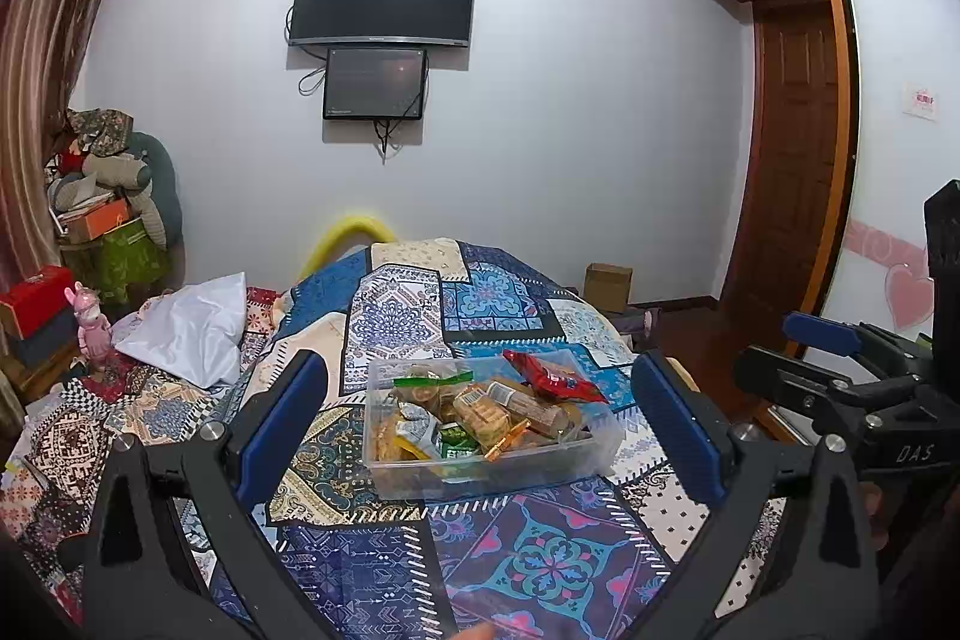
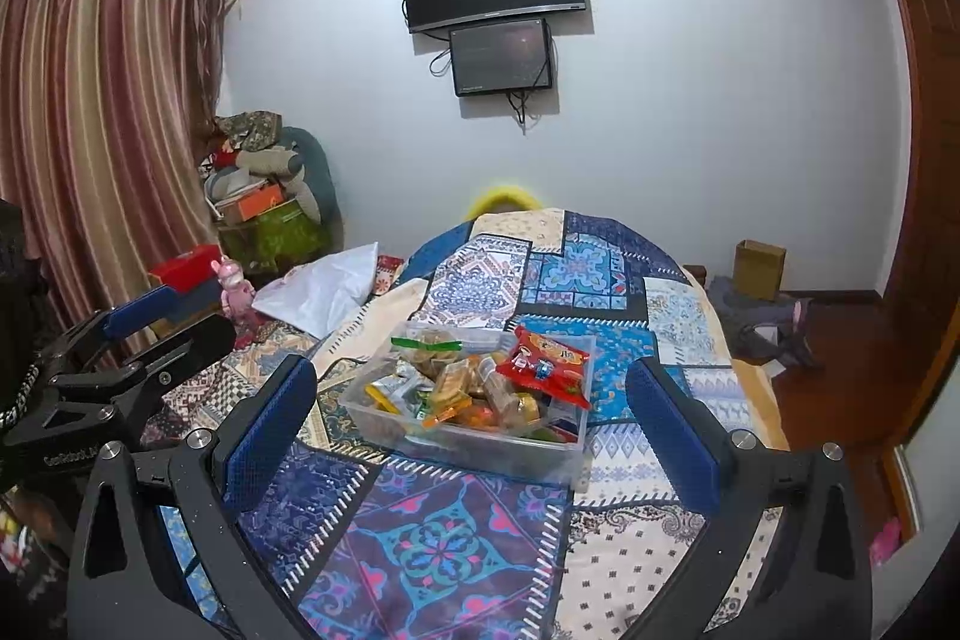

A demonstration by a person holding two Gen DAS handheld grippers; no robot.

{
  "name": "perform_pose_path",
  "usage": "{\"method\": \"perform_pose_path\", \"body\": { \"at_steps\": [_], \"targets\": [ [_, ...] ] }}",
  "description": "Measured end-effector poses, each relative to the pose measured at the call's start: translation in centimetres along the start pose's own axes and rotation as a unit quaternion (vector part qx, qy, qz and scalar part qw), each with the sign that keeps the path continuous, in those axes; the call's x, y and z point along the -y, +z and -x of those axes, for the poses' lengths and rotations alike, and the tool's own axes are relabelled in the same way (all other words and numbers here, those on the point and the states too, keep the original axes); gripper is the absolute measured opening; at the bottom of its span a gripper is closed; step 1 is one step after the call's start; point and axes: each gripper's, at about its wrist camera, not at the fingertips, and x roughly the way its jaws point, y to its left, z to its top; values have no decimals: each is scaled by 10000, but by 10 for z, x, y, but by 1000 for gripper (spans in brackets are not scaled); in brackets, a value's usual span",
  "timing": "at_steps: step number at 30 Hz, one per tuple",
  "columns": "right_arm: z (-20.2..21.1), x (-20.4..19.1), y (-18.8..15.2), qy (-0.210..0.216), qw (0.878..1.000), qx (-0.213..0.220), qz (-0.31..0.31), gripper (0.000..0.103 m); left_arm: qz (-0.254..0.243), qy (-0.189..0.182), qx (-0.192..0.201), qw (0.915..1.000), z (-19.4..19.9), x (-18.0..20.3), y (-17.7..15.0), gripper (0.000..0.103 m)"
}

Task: Organize snacks

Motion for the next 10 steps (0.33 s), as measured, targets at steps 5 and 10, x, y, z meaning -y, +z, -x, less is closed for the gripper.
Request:
{"method": "perform_pose_path", "body": {
  "at_steps": [5,10],
  "targets": [
    [-1,2,-1,-15,10000,-18,-11,103,-23,-15,-9,10000,0,1,0,102],
    [-3,1,-4,-30,10000,-49,-35,103,-86,-42,-26,10000,0,2,-3,102]
  ]
}}
